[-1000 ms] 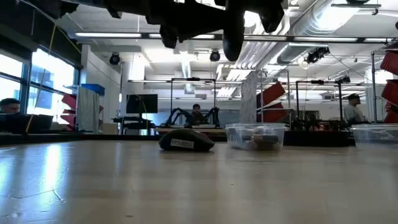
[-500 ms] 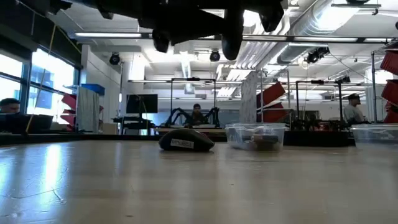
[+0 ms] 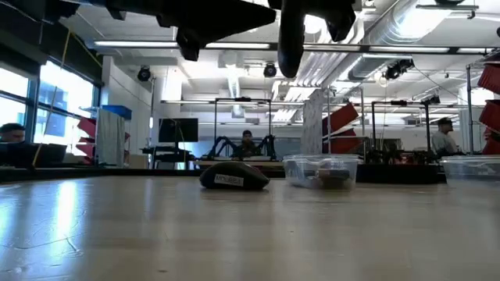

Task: Insert battery
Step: Remove the black cover of the remote

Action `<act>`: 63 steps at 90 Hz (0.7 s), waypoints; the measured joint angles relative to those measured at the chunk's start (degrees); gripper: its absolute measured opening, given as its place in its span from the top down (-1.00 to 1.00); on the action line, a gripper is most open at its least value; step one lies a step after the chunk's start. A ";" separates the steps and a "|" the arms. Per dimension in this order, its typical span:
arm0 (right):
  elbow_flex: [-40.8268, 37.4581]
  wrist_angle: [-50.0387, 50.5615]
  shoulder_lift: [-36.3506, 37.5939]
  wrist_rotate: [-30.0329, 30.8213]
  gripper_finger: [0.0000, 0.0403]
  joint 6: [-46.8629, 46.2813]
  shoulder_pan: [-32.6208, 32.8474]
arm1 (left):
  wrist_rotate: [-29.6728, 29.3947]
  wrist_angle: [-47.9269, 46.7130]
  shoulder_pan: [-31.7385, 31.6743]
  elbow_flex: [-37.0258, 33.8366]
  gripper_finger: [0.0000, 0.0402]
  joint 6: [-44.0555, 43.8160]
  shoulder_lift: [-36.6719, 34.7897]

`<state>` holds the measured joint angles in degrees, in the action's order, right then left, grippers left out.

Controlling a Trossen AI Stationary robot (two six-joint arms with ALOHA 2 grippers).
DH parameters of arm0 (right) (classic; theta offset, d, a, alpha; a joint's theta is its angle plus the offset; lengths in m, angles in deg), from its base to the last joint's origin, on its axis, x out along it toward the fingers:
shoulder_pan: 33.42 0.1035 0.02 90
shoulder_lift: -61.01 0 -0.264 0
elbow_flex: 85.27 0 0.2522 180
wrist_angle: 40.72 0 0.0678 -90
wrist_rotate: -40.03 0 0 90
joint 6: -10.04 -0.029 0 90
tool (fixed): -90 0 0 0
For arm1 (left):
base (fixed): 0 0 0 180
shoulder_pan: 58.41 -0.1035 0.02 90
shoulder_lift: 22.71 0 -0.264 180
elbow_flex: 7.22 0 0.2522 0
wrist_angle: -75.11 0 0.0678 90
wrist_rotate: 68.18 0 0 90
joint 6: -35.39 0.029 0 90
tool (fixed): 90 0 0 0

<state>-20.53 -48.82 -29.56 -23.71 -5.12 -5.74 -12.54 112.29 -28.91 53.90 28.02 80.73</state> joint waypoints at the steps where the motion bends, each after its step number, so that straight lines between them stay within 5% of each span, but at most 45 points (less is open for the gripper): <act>1: 0.00 0.00 0.00 0.00 0.18 0.00 0.00 | 0.27 0.00 -0.13 0.00 0.23 -0.07 0.00; 63: -0.07 0.11 -0.02 -0.31 0.18 0.20 -0.07 | 4.33 3.37 -2.46 -0.02 0.44 -1.09 2.75</act>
<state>-20.59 -48.71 -29.58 -24.02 -4.92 -5.80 -8.20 115.65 -31.37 53.88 26.92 83.49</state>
